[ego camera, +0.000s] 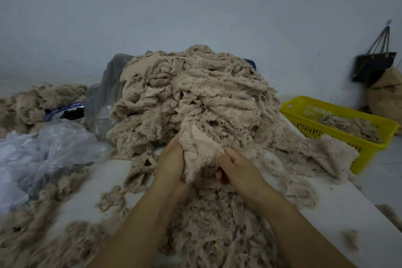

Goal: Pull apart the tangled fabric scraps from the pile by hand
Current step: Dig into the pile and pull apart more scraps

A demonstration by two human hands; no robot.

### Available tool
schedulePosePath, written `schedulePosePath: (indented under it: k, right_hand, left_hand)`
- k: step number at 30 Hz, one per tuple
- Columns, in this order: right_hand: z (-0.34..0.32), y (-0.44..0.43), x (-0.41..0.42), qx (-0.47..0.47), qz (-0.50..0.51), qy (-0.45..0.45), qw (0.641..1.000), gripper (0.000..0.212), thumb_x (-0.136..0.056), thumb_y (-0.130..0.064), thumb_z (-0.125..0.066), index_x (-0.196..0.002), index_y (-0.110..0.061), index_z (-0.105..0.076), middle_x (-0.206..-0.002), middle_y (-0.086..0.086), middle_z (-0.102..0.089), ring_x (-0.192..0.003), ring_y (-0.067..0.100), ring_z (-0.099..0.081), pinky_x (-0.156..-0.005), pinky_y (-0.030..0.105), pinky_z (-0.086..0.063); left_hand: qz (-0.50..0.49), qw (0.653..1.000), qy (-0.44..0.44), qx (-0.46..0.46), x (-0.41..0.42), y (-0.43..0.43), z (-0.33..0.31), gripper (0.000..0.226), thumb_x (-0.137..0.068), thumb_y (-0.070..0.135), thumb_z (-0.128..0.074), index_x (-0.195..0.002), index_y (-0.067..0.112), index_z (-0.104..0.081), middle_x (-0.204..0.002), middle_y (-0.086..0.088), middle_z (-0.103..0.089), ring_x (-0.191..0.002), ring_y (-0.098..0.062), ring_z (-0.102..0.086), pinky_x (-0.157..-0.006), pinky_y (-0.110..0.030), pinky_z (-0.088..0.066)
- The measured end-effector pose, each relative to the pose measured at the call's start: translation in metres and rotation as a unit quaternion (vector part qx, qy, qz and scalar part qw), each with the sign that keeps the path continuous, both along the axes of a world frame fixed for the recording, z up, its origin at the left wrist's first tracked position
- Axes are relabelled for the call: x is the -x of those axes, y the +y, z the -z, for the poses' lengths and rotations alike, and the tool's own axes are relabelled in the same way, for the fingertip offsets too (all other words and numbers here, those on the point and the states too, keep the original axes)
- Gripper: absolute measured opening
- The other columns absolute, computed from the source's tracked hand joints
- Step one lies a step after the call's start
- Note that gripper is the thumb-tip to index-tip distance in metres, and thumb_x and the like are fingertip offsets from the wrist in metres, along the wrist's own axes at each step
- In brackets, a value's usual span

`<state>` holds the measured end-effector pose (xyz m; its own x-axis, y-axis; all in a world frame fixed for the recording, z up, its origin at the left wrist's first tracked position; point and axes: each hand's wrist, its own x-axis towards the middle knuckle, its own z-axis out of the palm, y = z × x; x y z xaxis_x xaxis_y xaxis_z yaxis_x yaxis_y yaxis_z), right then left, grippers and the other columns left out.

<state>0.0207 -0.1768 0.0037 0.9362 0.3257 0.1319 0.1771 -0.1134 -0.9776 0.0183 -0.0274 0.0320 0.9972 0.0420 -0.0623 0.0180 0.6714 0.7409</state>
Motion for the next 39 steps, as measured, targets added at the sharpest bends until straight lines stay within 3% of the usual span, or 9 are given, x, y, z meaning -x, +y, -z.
schedulePosePath:
  k: [4,12,16,19,23,26,29,32,39]
  right_hand:
    - [-0.001,-0.002,0.000,0.081,0.007,-0.057,0.995,0.024,-0.099,-0.035,-0.050,-0.076,-0.029,-0.047,-0.067,-0.006,-0.046,-0.061,0.010,-0.040,-0.054,0.024,-0.034]
    - [-0.007,0.000,0.002,-0.156,-0.033,0.068,0.985,0.019,-0.094,-0.032,-0.063,-0.111,-0.038,-0.062,-0.106,-0.010,-0.073,-0.095,0.010,-0.070,-0.074,0.024,-0.054]
    - [-0.004,-0.001,0.006,-0.047,-0.010,0.044,0.998,0.039,-0.097,-0.004,-0.052,-0.071,-0.028,-0.069,-0.066,-0.009,-0.068,-0.065,0.009,-0.063,-0.063,0.022,-0.048]
    - [-0.003,-0.003,0.005,0.016,0.023,0.019,0.999,0.043,-0.094,-0.002,-0.052,-0.063,-0.028,-0.066,-0.064,-0.011,-0.068,-0.061,0.004,-0.063,-0.061,0.021,-0.048]
    - [-0.014,-0.031,-0.016,-0.344,0.202,0.062,0.915,0.024,-0.098,-0.039,-0.057,-0.095,-0.023,-0.076,-0.100,0.003,-0.075,-0.085,0.016,-0.072,-0.068,0.030,-0.057]
    - [-0.015,-0.051,-0.026,-0.542,0.219,0.096,0.806,0.056,-0.089,-0.060,-0.054,-0.113,-0.011,-0.066,-0.099,0.005,-0.070,-0.081,0.016,-0.070,-0.069,0.029,-0.059]
    - [0.002,-0.033,-0.026,-0.301,0.250,0.113,0.913,0.037,-0.095,-0.049,-0.055,-0.100,-0.015,-0.067,-0.097,0.004,-0.070,-0.071,0.015,-0.064,-0.070,0.033,-0.059]
    - [0.011,-0.019,-0.022,0.025,0.207,-0.035,0.977,0.031,-0.097,-0.044,-0.054,-0.084,-0.023,-0.072,-0.086,0.000,-0.072,-0.071,0.011,-0.065,-0.069,0.029,-0.054]
    - [0.026,-0.023,-0.026,0.337,0.106,-0.136,0.926,0.023,-0.095,-0.047,-0.055,-0.111,-0.031,-0.057,-0.109,-0.011,-0.053,-0.096,0.003,-0.051,-0.076,0.020,-0.043]
  left_hand:
    - [0.010,1.000,0.010,0.027,-0.005,0.005,0.004,0.047,-0.092,0.032,-0.057,-0.129,0.003,-0.059,-0.109,-0.018,-0.074,-0.097,-0.029,-0.073,-0.068,-0.036,-0.061]
    - [0.029,0.973,-0.047,-0.222,0.005,-0.007,0.012,0.025,-0.103,0.027,-0.051,-0.110,0.017,-0.073,-0.109,-0.014,-0.074,-0.091,-0.023,-0.074,-0.074,-0.035,-0.059]
    - [0.056,0.918,-0.104,-0.378,0.014,-0.013,0.009,0.030,-0.102,0.039,-0.050,-0.090,0.060,-0.069,-0.134,0.028,-0.055,-0.120,0.006,-0.055,-0.099,-0.020,-0.046]
    - [0.080,0.925,-0.084,-0.362,0.014,-0.014,0.011,0.023,-0.089,0.064,-0.055,-0.101,0.052,-0.071,-0.130,0.025,-0.060,-0.128,-0.001,-0.052,-0.112,-0.031,-0.039]
    - [0.025,0.936,-0.102,-0.336,0.008,-0.001,0.011,0.045,-0.085,0.068,-0.046,-0.102,0.039,-0.075,-0.108,0.019,-0.073,-0.101,-0.005,-0.070,-0.086,-0.029,-0.053]
    - [0.001,0.865,-0.088,-0.495,0.003,0.009,0.018,0.019,-0.091,0.060,-0.053,-0.096,0.048,-0.068,-0.103,0.024,-0.067,-0.089,0.013,-0.062,-0.072,-0.012,-0.046]
    - [0.087,0.749,-0.117,-0.647,-0.002,0.011,0.030,0.026,-0.090,0.059,-0.060,-0.111,0.044,-0.057,-0.117,0.026,-0.048,-0.104,0.008,-0.051,-0.076,-0.007,-0.041]
    - [0.107,0.675,-0.151,-0.714,-0.004,0.009,0.041,0.021,-0.091,0.049,-0.065,-0.107,0.036,-0.059,-0.117,0.017,-0.047,-0.107,0.001,-0.046,-0.081,-0.002,-0.035]
    - [-0.033,0.821,-0.056,-0.567,-0.006,0.010,0.032,0.018,-0.103,0.030,-0.048,-0.093,0.018,-0.057,-0.095,-0.002,-0.064,-0.089,-0.016,-0.061,-0.074,-0.028,-0.048]
